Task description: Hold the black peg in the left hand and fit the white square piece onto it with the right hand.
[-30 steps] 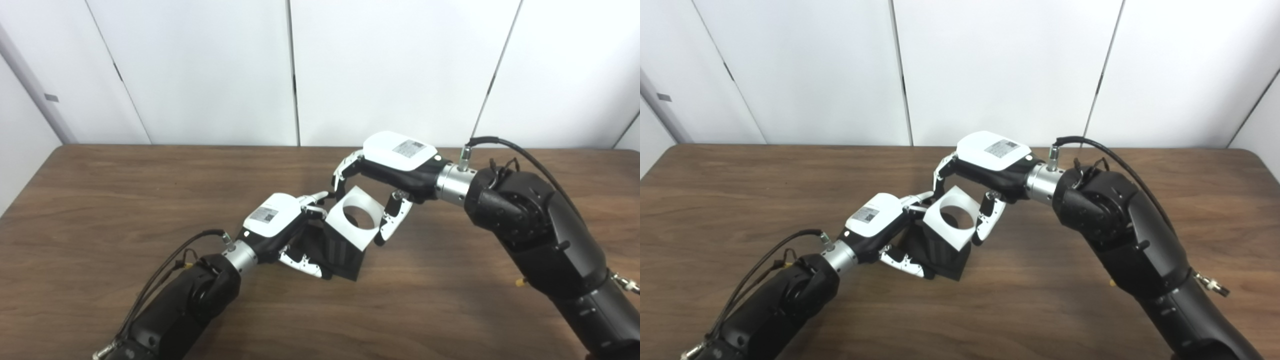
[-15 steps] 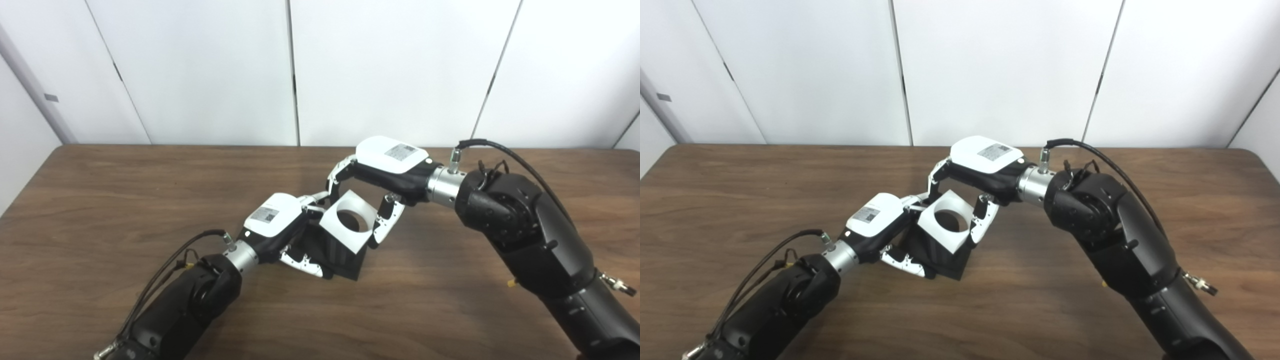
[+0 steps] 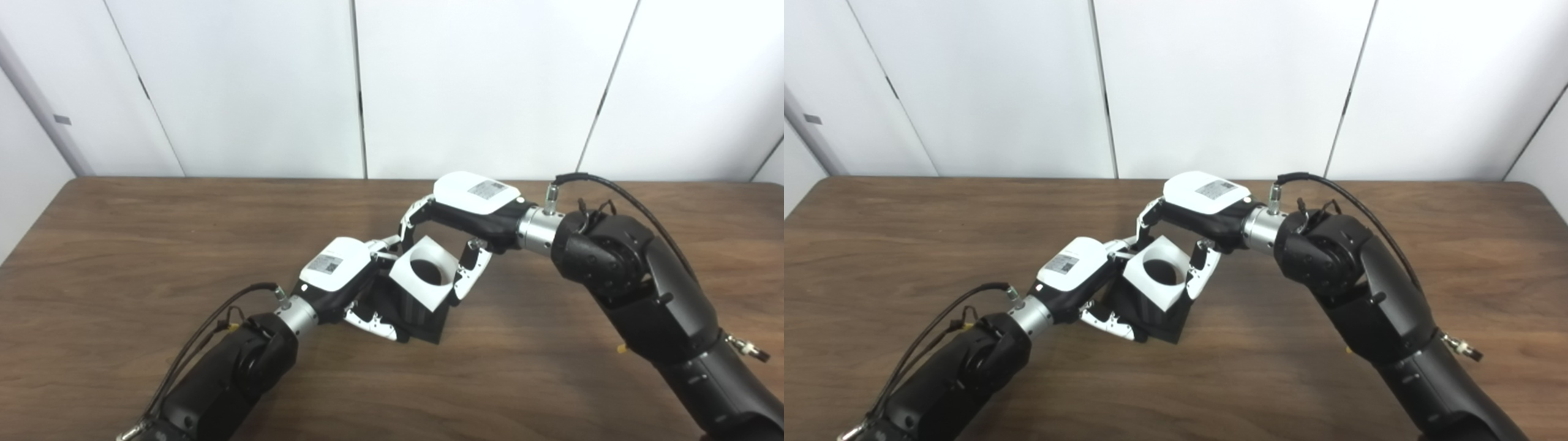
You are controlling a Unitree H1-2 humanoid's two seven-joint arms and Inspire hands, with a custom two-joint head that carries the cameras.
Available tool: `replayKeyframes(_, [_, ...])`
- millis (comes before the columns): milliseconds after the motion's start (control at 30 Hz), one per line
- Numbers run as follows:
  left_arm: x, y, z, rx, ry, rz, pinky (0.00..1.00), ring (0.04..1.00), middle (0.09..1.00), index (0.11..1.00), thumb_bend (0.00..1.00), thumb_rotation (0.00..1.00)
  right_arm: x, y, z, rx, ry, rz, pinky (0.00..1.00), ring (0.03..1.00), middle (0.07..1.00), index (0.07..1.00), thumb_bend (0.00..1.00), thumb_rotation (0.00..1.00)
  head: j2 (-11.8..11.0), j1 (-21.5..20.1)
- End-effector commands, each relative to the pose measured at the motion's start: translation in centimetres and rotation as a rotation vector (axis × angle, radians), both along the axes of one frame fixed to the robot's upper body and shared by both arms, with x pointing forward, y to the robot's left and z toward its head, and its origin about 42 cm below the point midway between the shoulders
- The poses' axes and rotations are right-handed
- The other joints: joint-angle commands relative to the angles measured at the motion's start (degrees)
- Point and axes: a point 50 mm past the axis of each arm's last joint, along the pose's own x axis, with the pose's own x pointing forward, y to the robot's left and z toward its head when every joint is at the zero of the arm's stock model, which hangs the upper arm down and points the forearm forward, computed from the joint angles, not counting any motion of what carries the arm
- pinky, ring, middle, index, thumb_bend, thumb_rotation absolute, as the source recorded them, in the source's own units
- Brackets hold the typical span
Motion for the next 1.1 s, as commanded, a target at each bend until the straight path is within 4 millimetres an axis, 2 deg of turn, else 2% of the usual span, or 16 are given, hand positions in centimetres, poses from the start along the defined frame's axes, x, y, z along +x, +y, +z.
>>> replayKeyframes(0, [-3.5,-2.0,-5.0,0.124,0.211,-0.096,0.64,0.858,0.936,0.492,0.52,0.07,0.4,0.6,2.3,0.030,-0.087,0.030,0.73,0.767,0.736,0.477,0.52,0.13,0.1,0.1])
replayKeyframes(500, [-3.6,-2.1,-5.2,0.130,0.212,-0.100,0.64,0.858,0.940,0.492,0.52,0.07,0.2,1.9,1.8,0.022,-0.058,0.048,0.77,0.779,0.738,0.477,0.52,0.13,0.5,0.1])
replayKeyframes(800, [-3.5,-2.3,-5.2,0.130,0.219,-0.100,0.64,0.857,0.946,0.492,0.52,0.07,0.2,2.0,1.4,-0.011,-0.053,0.060,0.75,0.773,0.732,0.478,0.52,0.13,0.5,0.2])
replayKeyframes(933, [-3.5,-2.3,-5.2,0.129,0.213,-0.101,0.64,0.854,0.936,0.492,0.52,0.07,0.1,1.9,1.6,-0.075,-0.018,0.026,0.75,0.794,0.773,0.492,0.52,0.14,0.5,-0.1])
replayKeyframes(1000, [-3.5,-2.3,-5.1,0.131,0.215,-0.100,0.64,0.858,0.936,0.492,0.52,0.07,0.2,1.7,1.8,-0.097,-0.002,0.002,0.75,0.827,0.829,0.732,0.86,0.18,0.5,-0.1])
replayKeyframes(1033, [-3.5,-2.3,-5.1,0.133,0.217,-0.099,0.64,0.860,0.938,0.493,0.52,0.07,0.2,1.6,1.8,-0.102,0.001,-0.004,0.75,0.832,0.843,0.790,0.93,0.19,0.5,-0.1])
replayKeyframes(1067, [-3.5,-2.3,-5.1,0.133,0.217,-0.097,0.64,0.860,0.938,0.493,0.52,0.07,0.2,1.5,1.8,-0.103,0.002,-0.008,0.75,0.832,0.843,0.790,0.93,0.19,0.5,-0.1])
